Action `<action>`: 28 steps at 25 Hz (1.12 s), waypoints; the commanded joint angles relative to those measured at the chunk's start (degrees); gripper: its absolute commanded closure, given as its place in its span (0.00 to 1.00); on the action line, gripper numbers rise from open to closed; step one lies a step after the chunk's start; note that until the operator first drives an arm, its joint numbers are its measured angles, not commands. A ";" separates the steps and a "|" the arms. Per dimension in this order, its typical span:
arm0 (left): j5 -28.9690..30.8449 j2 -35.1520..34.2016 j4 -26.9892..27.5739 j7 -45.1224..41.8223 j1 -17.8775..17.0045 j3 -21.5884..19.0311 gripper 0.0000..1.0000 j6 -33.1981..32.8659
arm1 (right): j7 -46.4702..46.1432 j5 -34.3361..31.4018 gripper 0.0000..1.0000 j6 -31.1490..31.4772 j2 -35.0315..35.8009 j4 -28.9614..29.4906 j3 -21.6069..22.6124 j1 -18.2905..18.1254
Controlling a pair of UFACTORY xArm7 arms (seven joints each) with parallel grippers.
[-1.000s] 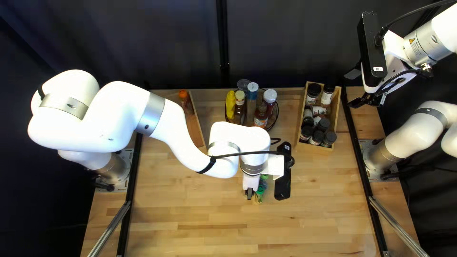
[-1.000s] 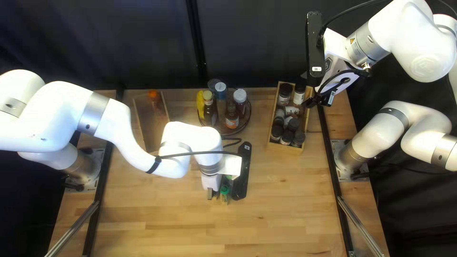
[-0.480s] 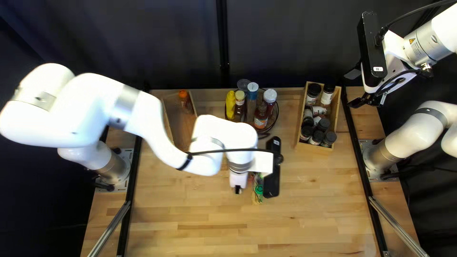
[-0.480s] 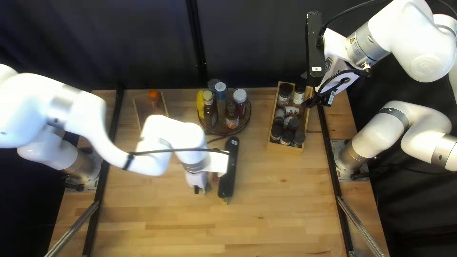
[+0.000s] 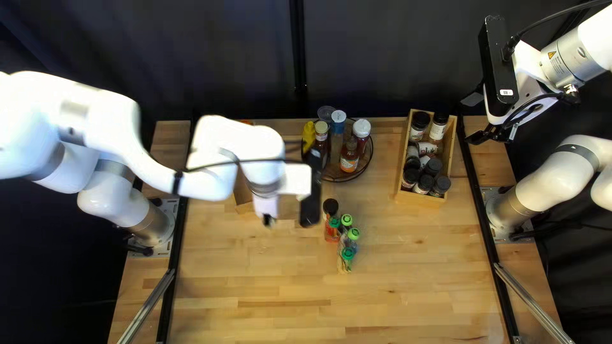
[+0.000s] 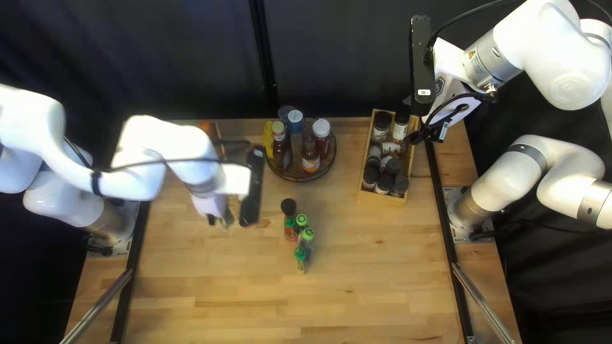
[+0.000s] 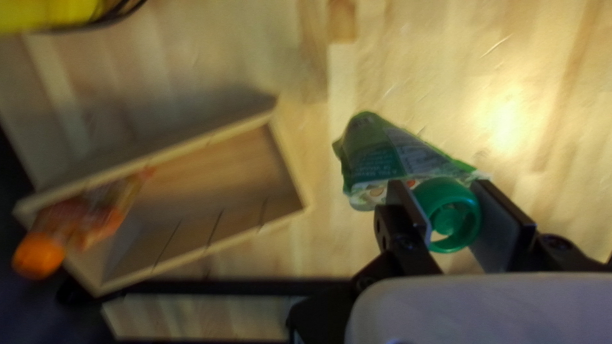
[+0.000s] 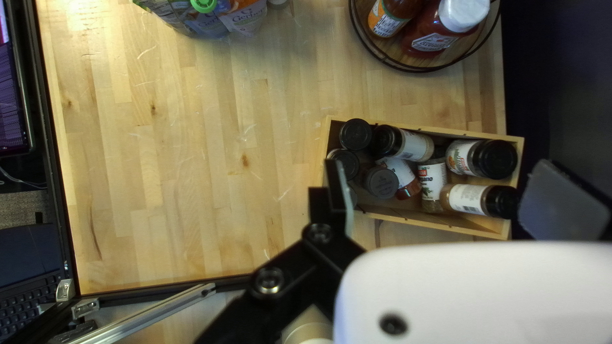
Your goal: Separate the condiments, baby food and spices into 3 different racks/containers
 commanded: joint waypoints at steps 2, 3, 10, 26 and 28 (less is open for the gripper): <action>3.23 -3.89 -3.51 1.98 3.73 3.70 1.00 0.04 | 0.00 0.00 0.00 0.00 0.00 0.00 0.00 0.00; 3.61 -3.74 -3.66 2.03 4.10 4.00 1.00 -0.14 | 0.00 0.00 0.00 0.00 0.00 0.00 0.00 0.00; 7.47 -2.87 -5.99 3.43 8.05 7.76 1.00 -2.36 | 0.00 0.00 0.00 0.00 0.00 0.00 0.00 0.00; 14.62 -3.64 -11.09 9.42 14.35 14.87 0.96 -8.03 | 0.00 0.00 0.00 0.00 0.00 0.00 0.00 0.00; 15.55 -3.48 -11.41 9.44 15.08 15.44 0.97 -8.83 | 0.00 0.00 0.00 0.00 0.00 0.00 0.00 0.00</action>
